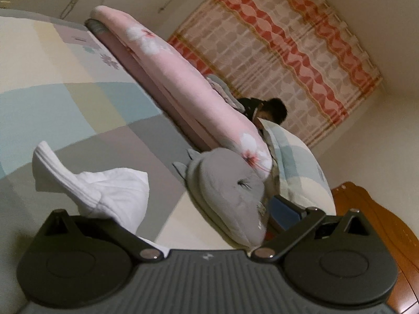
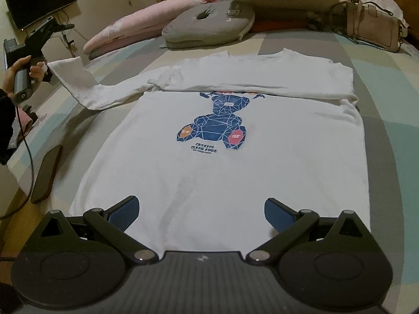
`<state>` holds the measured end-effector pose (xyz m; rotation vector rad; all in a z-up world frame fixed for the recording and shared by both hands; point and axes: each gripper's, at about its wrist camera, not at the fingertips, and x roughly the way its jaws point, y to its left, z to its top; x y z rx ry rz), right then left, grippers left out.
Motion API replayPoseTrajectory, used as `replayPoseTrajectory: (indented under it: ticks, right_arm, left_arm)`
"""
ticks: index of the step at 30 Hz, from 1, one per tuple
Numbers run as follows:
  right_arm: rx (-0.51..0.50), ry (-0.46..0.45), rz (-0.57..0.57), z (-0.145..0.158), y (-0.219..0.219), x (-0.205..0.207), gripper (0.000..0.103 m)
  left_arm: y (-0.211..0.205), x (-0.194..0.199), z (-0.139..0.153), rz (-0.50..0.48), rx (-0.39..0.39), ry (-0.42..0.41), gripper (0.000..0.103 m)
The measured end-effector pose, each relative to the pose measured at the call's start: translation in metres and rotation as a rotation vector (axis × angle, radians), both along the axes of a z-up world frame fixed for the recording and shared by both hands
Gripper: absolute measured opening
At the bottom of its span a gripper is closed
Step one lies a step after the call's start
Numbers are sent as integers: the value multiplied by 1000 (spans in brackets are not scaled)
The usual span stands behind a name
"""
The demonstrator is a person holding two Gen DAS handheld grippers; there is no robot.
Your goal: Fold clothes
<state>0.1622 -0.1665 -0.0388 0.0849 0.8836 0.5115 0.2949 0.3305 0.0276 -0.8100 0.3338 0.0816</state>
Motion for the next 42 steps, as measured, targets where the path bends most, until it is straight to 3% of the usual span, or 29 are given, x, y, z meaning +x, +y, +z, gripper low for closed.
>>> replayPoseTrajectory:
  ticks: [26,42]
  right_arm:
    - [54,17,4,-11,-39,-11,103]
    - [54,34,39,-20,-53,-21,103]
  left_arm:
    - [-152,74,65,-221,121,46,102]
    - [-259,116,57,-353,216,129,102]
